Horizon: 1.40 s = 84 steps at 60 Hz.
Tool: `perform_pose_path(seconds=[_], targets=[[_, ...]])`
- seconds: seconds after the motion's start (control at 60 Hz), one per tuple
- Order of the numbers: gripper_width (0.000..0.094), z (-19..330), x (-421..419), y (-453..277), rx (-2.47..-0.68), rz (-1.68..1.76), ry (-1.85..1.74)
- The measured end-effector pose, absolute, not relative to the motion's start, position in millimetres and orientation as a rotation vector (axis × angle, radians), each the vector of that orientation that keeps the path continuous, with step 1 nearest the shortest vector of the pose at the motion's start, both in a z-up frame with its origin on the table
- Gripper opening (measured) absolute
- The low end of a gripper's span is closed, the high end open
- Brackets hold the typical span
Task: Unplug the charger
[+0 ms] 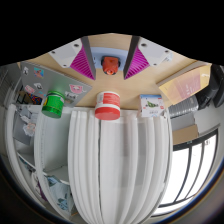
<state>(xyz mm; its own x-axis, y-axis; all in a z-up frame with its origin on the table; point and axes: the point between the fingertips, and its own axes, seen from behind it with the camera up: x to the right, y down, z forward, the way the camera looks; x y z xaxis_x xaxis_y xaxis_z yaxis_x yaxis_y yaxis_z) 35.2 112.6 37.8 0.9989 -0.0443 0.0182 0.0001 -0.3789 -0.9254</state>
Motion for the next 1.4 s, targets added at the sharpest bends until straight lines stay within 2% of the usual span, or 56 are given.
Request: perform_pose_path(seconds=[0.05,0.1,0.25,0.3,0.417,0.55,0.583,0.65,0.7,0.783,0.85,0.933,1.1,1.167,1.4], targets=[[0.0375,43,44,122,-1.938,-0.087,0.048],[0.0245,37,33,124,-1.96,-0.032,0.052],[0.0232,38,34,124,-1.965,-0.048,0.048],[0.021,38,35,126,-1.949,-0.063,0.042],[0.0071,39,36,128,-1.941,-0.055,0.068],[0.0057,44,33,123,-1.979,-0.009,0.062],[0.0057,67,34,122,-1.918,-0.001,0.053],[0.0057,147,63,113,-1.711,-0.157,0.034],[0.0057,195,72,107,-1.636,-0.151,0.039],[0.0056,232,72,92,-1.643,-0.069,0.041],[0.0058,246,99,75,-1.638,-0.102,0.043],[0.0067,223,135,55,-1.685,-0.166,0.053],[0.0086,106,187,32,-1.924,-0.17,0.081],[0.0099,72,198,27,-2.002,-0.159,0.113],[0.018,23,201,25,-2.093,-0.113,0.105]])
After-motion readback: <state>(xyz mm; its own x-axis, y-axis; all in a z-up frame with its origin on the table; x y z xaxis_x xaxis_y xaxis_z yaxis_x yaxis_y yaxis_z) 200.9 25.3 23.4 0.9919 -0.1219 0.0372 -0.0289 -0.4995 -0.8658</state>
